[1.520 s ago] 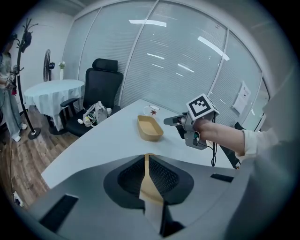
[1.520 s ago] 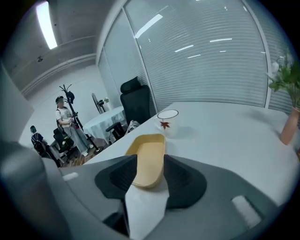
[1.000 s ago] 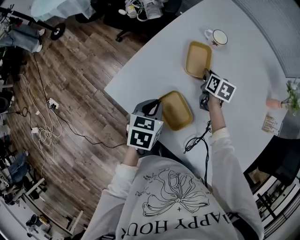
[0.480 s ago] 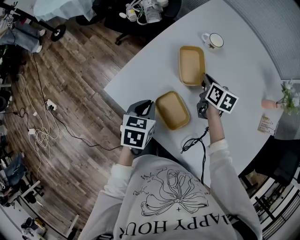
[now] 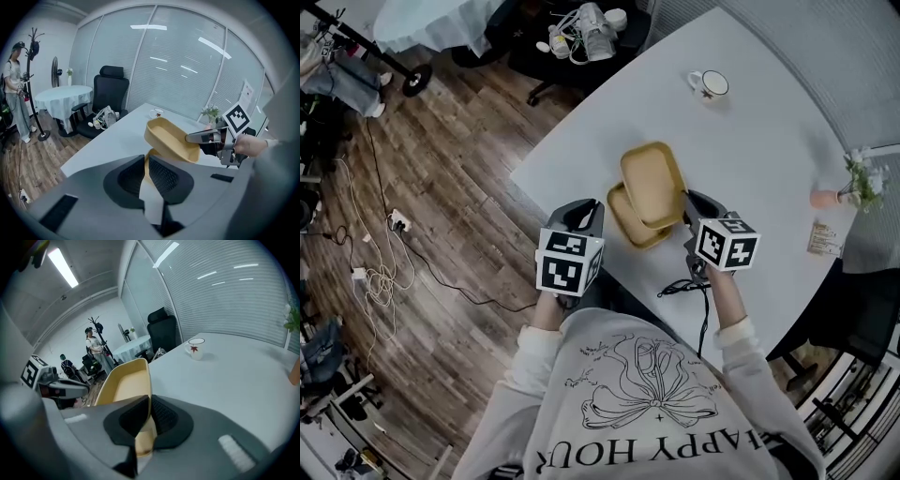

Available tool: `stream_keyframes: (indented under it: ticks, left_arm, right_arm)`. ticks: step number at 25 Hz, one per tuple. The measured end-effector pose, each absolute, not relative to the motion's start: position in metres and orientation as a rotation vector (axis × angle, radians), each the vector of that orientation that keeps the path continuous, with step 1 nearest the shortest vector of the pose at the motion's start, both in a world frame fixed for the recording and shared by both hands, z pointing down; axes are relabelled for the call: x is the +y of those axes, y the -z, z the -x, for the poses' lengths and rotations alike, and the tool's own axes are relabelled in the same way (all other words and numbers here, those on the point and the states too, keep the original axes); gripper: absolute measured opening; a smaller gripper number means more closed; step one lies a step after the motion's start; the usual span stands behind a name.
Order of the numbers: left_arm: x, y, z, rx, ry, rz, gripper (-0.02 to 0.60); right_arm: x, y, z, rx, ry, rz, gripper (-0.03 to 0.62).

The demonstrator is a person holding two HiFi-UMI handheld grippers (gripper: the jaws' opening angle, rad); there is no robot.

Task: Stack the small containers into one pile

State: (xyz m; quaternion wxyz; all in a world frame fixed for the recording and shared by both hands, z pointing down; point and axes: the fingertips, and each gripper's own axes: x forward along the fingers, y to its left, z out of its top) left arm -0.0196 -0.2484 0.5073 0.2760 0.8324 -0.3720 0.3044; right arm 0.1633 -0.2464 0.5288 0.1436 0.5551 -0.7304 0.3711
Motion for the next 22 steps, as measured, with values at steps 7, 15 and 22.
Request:
stream_keyframes:
  ticks: [7,15,22]
  left_arm:
    - [-0.219,-0.509,0.033,-1.013,-0.806,-2.213,0.021]
    - [-0.208,-0.508,0.052,-1.058,-0.785,-2.184,0.021]
    - [-0.209,-0.503,0.063,-1.108,-0.762,-2.18,0.021]
  right_arm:
    - [-0.215,-0.562,-0.145,-2.028,-1.011,-1.484,0.026]
    - [-0.202,-0.593,-0.139,-1.927,-0.979,-1.418,0.028]
    - [-0.203,-0.589,-0.137,-1.935,-0.915,-1.424,0.164]
